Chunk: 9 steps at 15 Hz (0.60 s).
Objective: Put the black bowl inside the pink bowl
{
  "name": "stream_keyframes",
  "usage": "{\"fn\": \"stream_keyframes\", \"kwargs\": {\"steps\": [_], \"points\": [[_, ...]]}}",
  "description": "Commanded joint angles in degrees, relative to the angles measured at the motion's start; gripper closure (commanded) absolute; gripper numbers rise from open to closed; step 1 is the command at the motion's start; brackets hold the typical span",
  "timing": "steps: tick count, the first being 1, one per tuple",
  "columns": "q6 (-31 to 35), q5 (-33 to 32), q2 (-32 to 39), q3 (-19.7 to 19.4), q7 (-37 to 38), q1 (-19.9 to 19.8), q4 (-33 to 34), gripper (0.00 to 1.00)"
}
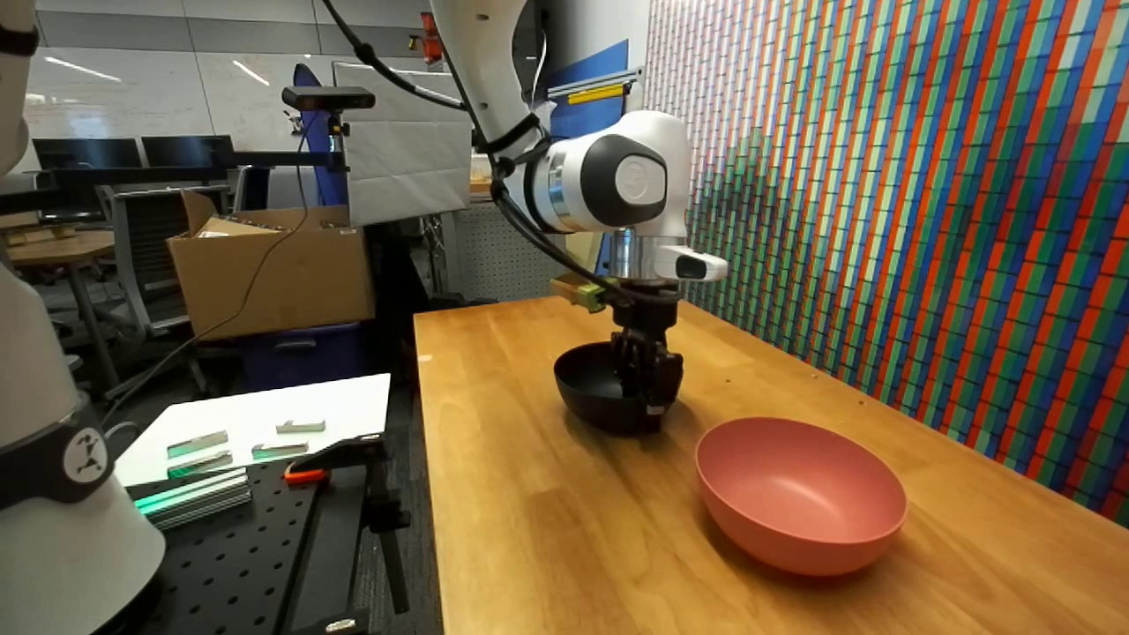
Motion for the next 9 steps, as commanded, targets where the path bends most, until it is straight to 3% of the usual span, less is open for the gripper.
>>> {"fn": "stream_keyframes", "kwargs": {"steps": [1, 5, 9], "points": [[-0.02, -0.46, 0.66, -1.51, 1.17, 1.97, 1.99, 0.73], [-0.27, -0.66, -0.33, -2.08, 1.08, 2.11, 2.01, 0.99], [-0.84, -0.46, -2.89, -2.08, 0.61, 1.52, 2.00, 0.97]]}}
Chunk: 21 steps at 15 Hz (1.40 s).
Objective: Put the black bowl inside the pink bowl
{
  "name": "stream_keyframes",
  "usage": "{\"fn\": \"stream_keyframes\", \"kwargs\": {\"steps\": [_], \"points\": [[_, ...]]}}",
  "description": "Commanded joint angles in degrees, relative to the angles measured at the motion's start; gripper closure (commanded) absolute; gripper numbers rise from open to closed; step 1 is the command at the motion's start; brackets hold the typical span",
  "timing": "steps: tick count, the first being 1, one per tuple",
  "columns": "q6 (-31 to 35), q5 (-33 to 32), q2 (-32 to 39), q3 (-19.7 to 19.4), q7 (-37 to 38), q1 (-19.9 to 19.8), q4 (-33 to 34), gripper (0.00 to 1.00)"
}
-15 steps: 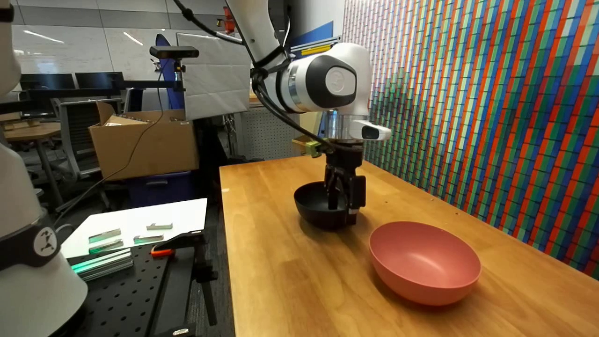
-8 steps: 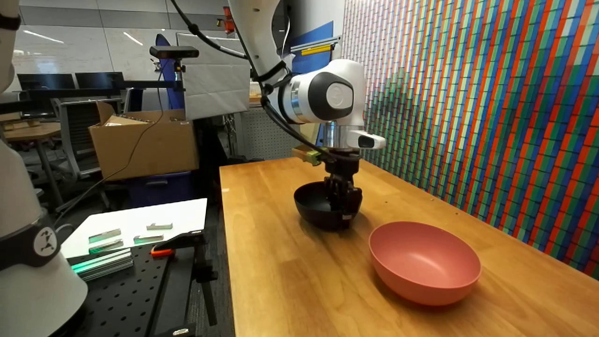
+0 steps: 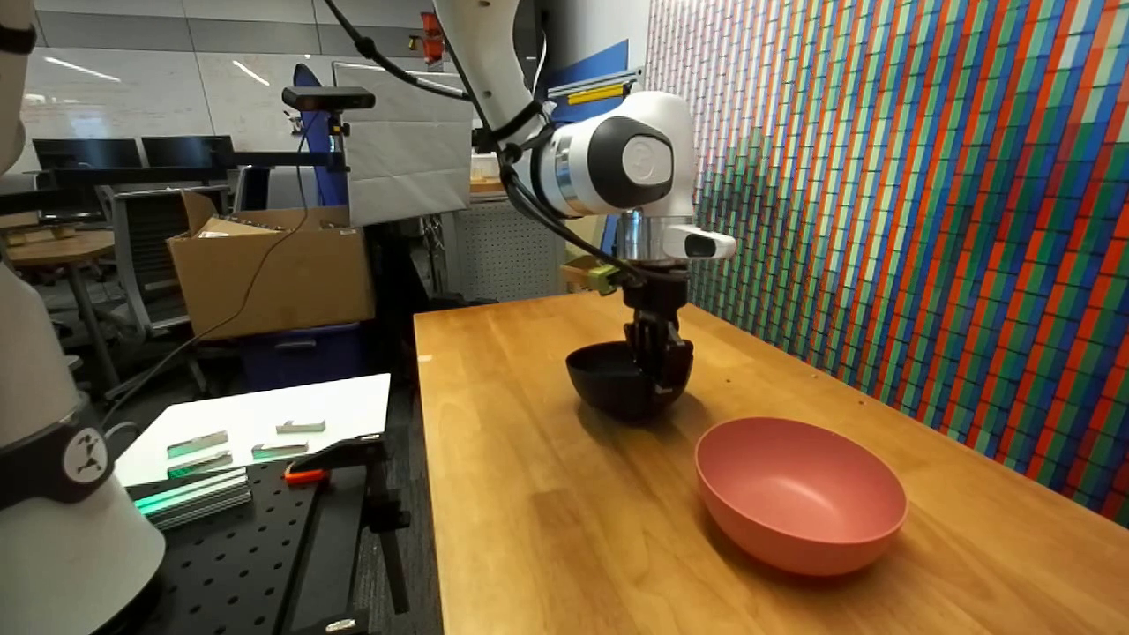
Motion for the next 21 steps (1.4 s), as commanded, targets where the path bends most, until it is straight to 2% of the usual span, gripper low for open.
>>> {"fn": "stream_keyframes", "kwargs": {"steps": [1, 10, 17, 21], "points": [[-0.81, -0.49, -2.36, -1.34, 0.43, 0.36, 0.46, 0.98], [-1.32, -0.53, -9.05, -4.12, 0.15, -3.44, 2.82, 0.99], [-2.23, -1.23, -15.43, -8.27, 0.40, -9.66, -0.14, 0.99], [-3.76, 1.73, -17.28, -8.06, -0.99, -13.63, -2.36, 0.99]]}}
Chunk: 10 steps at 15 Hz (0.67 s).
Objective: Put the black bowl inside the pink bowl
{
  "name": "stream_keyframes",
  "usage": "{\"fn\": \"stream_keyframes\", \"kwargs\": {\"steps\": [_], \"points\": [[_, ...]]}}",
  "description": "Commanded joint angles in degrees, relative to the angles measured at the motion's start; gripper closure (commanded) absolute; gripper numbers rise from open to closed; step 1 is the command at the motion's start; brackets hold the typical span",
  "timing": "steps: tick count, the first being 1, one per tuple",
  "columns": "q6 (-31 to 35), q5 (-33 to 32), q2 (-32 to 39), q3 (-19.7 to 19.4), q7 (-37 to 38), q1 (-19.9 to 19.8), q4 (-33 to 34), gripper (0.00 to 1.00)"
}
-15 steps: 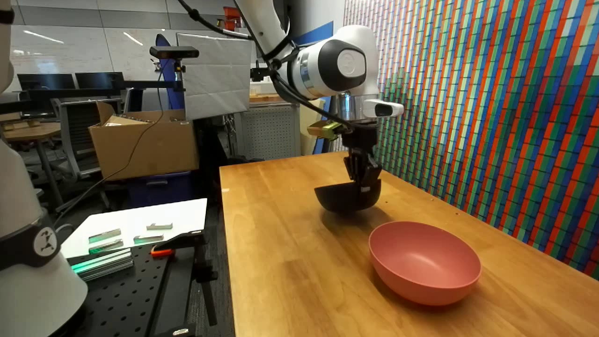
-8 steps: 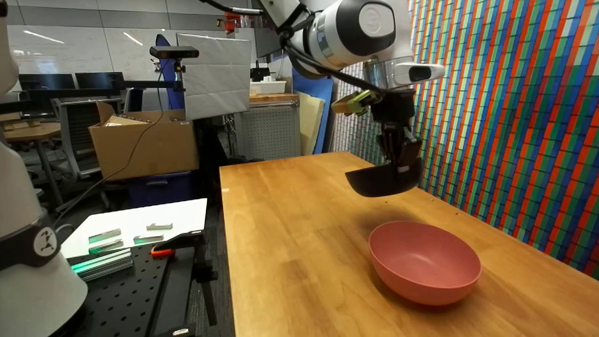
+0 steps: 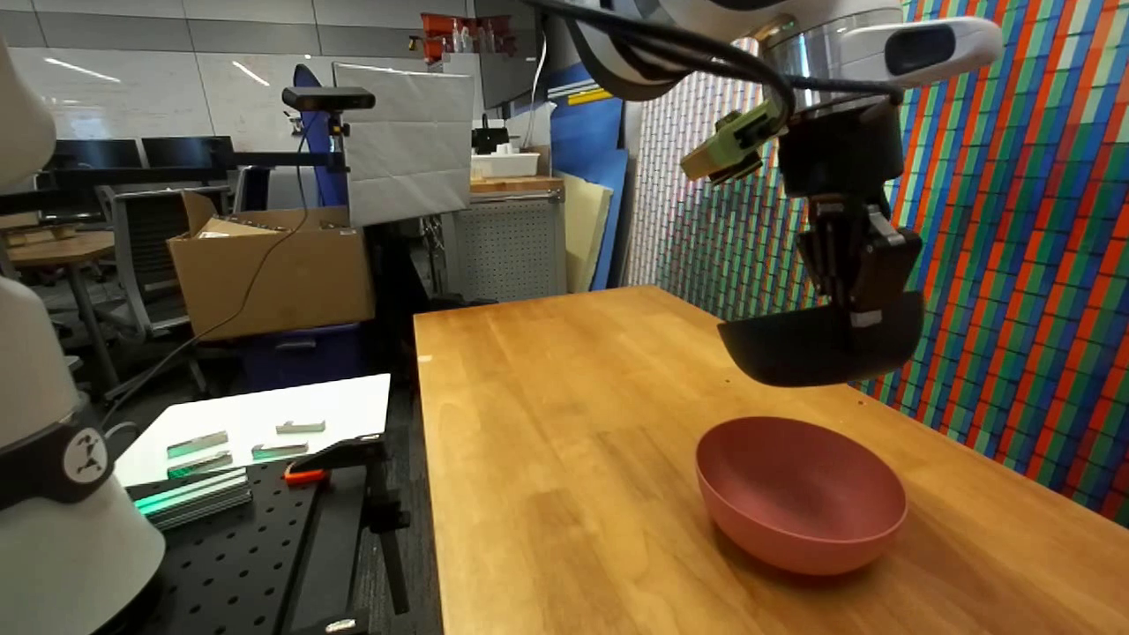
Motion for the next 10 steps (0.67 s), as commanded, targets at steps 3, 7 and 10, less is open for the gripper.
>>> {"fn": "stream_keyframes", "kwargs": {"steps": [3, 7, 10], "points": [[-3.08, 7.11, -3.39, 2.18, -3.14, -3.99, -4.58, 0.99], [-3.06, 13.49, -2.76, 3.71, -5.37, -4.71, -6.36, 0.99], [-2.43, 14.39, -2.31, 3.53, -5.01, -4.89, -6.60, 0.99]]}}
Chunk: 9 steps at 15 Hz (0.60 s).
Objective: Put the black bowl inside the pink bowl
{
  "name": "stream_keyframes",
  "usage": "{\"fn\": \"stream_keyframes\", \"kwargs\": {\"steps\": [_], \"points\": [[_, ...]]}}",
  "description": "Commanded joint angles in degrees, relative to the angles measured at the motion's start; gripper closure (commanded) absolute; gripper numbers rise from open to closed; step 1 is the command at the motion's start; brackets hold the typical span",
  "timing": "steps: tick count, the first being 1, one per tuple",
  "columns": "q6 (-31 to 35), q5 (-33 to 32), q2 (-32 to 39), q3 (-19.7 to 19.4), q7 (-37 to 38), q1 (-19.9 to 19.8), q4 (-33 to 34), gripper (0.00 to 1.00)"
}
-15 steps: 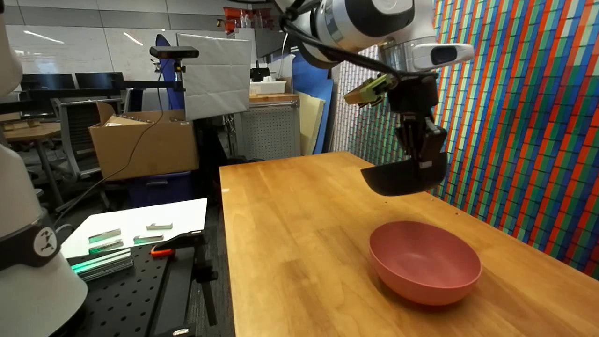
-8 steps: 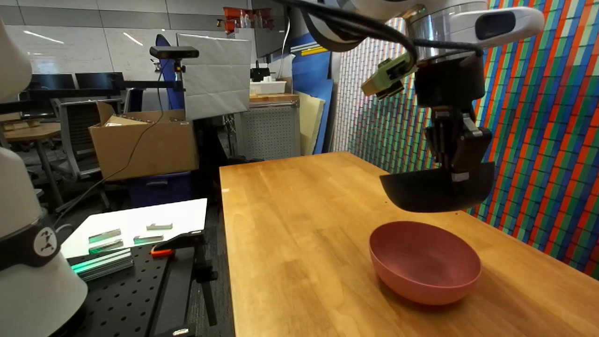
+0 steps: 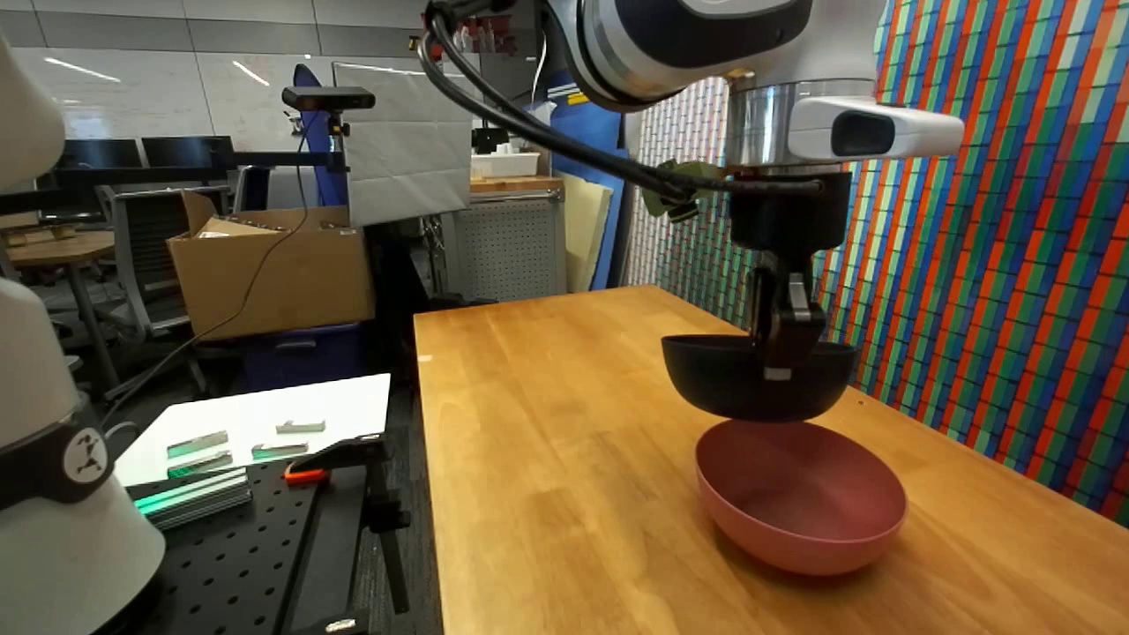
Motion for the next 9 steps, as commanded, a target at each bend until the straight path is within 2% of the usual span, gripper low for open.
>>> {"fn": "stream_keyframes", "kwargs": {"steps": [1, 9], "points": [[-0.32, 2.18, -1.03, 0.57, -1.49, -1.59, -0.34, 0.99], [0.58, 3.67, 0.15, -0.07, -0.93, -3.90, 0.20, 0.99]]}}
